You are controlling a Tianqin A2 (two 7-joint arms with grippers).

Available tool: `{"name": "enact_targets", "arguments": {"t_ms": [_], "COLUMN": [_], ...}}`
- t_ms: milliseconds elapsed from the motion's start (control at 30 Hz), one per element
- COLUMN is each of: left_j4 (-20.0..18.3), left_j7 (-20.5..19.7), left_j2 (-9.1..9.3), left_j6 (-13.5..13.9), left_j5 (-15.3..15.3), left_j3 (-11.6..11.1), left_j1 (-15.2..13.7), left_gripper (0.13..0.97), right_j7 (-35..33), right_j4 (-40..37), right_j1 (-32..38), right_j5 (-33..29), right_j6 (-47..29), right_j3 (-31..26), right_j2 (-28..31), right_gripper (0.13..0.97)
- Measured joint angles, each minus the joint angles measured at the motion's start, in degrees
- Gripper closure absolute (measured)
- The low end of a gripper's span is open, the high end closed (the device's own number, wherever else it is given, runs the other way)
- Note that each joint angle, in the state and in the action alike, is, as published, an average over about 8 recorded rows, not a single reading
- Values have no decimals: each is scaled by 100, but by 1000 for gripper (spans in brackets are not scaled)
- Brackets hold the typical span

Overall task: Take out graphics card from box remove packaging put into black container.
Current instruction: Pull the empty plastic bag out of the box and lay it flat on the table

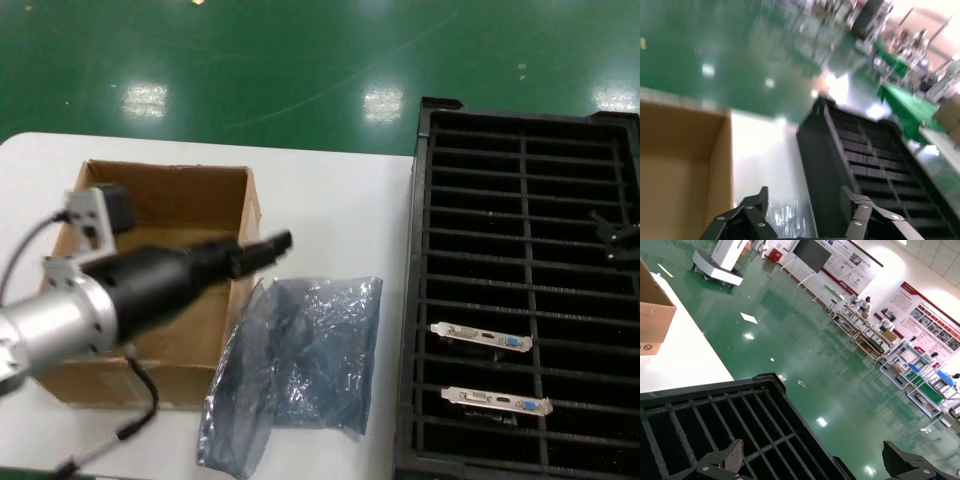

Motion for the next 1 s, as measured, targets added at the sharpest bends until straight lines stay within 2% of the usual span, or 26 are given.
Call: {"name": "enact_targets", "arguments": {"t_ms": [200,233,400,500,533,633,800,1000], "left_j4": [-399,-488,-991,-1220,-1265,-1301,-1215,-1087], "left_j7": [691,840,1735,2200,2308,2489,2665,2997], "left_j2": [-397,-461,-684,-730,-736,-738,-731,-722], "left_j6": [-547,-659,-1420,-1860,-1968,-2150,-2327,-2657], "left_j5": [-520,-580,-643,-519,-488,-475,-702,-1052], "left_j3": [-177,-204,-348,-433,-449,-452,-354,-206], "left_j1": [67,101,336,479,516,588,673,831], "left_gripper": [550,550,423,347,347,296,211,167], "right_j7": [0,0,0,-1,-5,-32,-133,-299], "right_j4": [0,0,0,0,0,-2,-11,-25], "right_j1": [0,0,0,-2,-8,-39,-147,-326], "right_j5": [0,0,0,4,11,60,236,525], "right_j6": [0,0,0,3,9,48,187,416], "right_j3": [0,0,0,0,0,-1,-3,-8], "right_j2": [0,0,0,-2,-6,-31,-118,-262], "right_gripper": [129,129,129,129,129,129,129,129]}}
